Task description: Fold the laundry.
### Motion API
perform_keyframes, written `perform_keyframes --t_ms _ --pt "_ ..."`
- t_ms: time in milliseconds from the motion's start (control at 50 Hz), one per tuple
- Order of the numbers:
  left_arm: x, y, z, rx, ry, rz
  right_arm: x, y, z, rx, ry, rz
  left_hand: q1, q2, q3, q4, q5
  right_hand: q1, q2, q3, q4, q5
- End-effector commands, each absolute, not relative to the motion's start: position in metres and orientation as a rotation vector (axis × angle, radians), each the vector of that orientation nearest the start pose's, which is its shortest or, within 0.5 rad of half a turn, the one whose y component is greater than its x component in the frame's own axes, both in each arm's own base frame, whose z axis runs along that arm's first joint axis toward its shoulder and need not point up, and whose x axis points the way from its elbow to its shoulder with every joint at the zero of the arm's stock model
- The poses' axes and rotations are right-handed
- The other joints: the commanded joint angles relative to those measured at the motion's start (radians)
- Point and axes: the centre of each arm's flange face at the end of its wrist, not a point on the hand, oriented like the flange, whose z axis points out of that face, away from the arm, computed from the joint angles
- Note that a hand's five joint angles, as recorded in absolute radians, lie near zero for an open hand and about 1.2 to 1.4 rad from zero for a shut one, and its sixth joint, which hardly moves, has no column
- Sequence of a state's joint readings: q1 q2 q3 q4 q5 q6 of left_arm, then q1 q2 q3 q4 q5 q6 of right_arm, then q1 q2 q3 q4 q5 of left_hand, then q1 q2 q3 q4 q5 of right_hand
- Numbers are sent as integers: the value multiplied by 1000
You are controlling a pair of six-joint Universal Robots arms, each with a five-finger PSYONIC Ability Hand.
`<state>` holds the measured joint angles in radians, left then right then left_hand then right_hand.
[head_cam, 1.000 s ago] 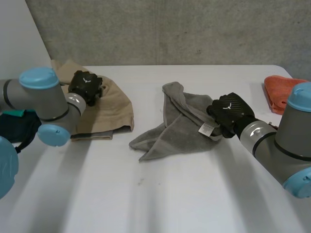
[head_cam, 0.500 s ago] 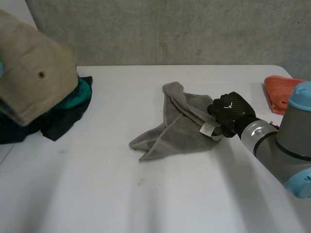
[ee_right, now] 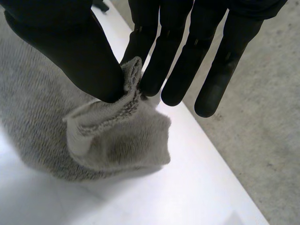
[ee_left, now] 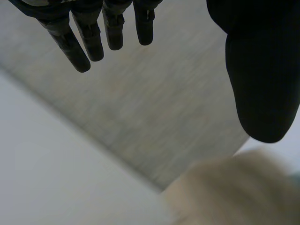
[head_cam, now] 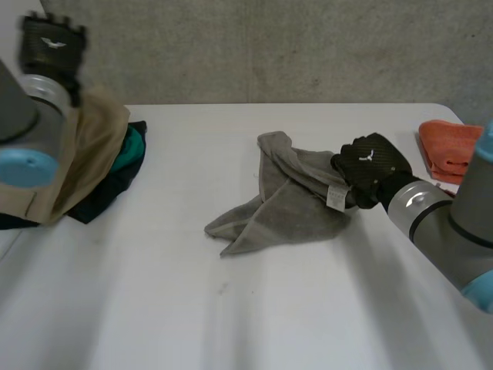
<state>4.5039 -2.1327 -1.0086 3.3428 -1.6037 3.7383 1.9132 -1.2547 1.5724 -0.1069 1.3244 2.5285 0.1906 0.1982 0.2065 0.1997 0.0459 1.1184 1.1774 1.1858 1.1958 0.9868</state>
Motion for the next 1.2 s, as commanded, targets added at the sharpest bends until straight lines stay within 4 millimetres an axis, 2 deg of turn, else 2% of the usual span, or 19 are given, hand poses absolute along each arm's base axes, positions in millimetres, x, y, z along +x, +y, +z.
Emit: perform_keyframes --t_ms 20,40,120,180,240,320,420,540,620,640,700,780,800,900,1000,1020,1080,1100,1200 --pt "-303 -355 271 1028 1755 -2333 263 -260 251 -1228 1955 -2013 -16 -24 -32 -25 -46 278 219 211 200 235" --pt "-323 -342 262 1112 1771 -2356 265 -253 262 -1202 1917 -2017 -16 -24 -32 -25 -46 278 219 211 200 235" --pt "-362 -313 239 1269 1823 -2360 272 -234 290 -1133 1794 -2035 -16 -24 -32 -25 -46 278 219 211 200 235" --pt "-382 -290 231 1355 1878 -2336 278 -222 303 -1086 1721 -2001 -16 -24 -32 -25 -46 278 219 211 200 235" --pt "-388 -278 230 1368 1915 -2314 284 -218 302 -1060 1696 -1947 -16 -24 -32 -25 -46 278 219 211 200 235" --pt "-372 -284 240 1193 1977 -2259 300 -210 285 -1057 1701 -1813 -16 -24 -32 -25 -46 278 219 211 200 235" --pt "-317 -311 262 832 2043 -2152 332 -200 250 -1128 1721 -1646 -16 -24 -32 -25 -46 278 219 211 200 235" --pt "-277 -323 274 756 2066 -2131 368 -190 219 -1200 1742 -1510 -16 -24 -32 -25 -46 246 187 178 168 203" --pt "-263 -320 279 781 2076 -2143 384 -190 208 -1227 1802 -1447 -16 -24 -32 -25 -46 -423 -482 -490 -500 -466" --pt "-261 -316 280 795 2082 -2150 384 -192 212 -1224 1843 -1440 -16 -24 -32 -25 -46 -703 -762 -771 -781 -746" --pt "-259 -310 281 810 2096 -2155 375 -201 224 -1191 1926 -1458 -16 -24 -32 -25 -46 -944 -1003 -1011 -1021 -987" --pt "-262 -294 277 857 2128 -2144 343 -227 258 -1055 2054 -1564 -16 -24 -32 -25 -46 -944 -1003 -1011 -1021 -987" --pt "-266 -286 274 888 2142 -2138 329 -237 274 -994 2074 -1627 -16 -24 -32 -25 -46 -944 -1003 -1011 -1021 -987" --pt "-282 -252 265 1016 2183 -2117 289 -261 296 -880 2146 -1732 -16 -24 -32 -25 -46 -944 -1003 -1011 -1021 -987" --pt "-307 -206 248 1221 2227 -2078 258 -279 286 -874 2283 -1715 -16 -24 -32 -25 -46 -944 -1003 -1011 -1021 -987" --pt "-317 -188 243 1302 2231 -2075 250 -284 279 -878 2330 -1693 -16 -24 -32 -25 -46 -944 -1003 -1011 -1021 -987" --pt "-331 -166 234 1417 2237 -2056 243 -290 263 -873 2391 -1644 -16 -24 -32 -25 -46 -944 -1003 -1011 -1021 -987" --pt "-340 -155 222 1491 2244 -2021 240 -293 252 -868 2425 -1606 -16 -24 -32 -25 -46 -944 -1003 -1011 -1021 -987" --pt "-366 -151 194 1592 2180 -1979 238 -301 220 -817 2499 -1517 -16 -24 -32 -25 -46 -853 -912 -920 -930 -896"
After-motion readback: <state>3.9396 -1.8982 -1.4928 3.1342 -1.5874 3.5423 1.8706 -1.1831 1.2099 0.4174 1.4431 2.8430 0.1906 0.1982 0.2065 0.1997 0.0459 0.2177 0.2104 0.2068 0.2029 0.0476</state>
